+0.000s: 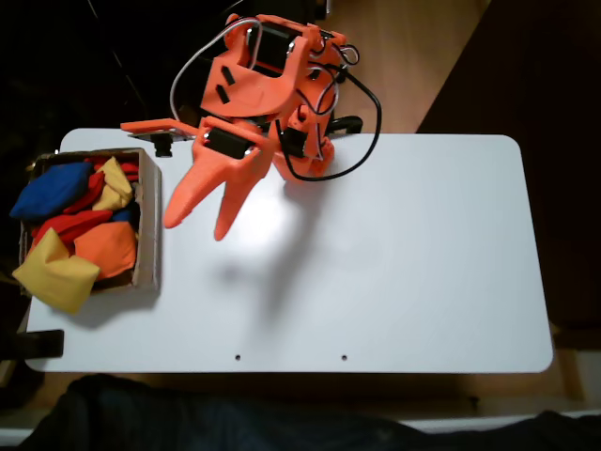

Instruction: Grasp a bag and put it in the box.

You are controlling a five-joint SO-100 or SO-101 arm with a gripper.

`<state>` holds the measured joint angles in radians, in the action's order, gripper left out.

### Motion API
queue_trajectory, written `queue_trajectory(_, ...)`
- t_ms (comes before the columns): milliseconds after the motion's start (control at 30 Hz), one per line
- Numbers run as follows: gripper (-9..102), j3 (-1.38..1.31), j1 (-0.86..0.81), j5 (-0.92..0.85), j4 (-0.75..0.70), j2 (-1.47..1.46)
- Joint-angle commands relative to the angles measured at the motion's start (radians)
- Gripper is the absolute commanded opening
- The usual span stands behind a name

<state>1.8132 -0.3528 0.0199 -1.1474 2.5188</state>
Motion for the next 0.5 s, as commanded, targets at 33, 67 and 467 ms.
queue_trajectory(33,80,-0.051,0.089,0.032,0.032,0.052)
queue_trajectory(67,77,-0.051,0.107,0.037,0.037,0.064)
queue_trajectory(467,43,-0.046,0.259,0.072,0.046,0.183)
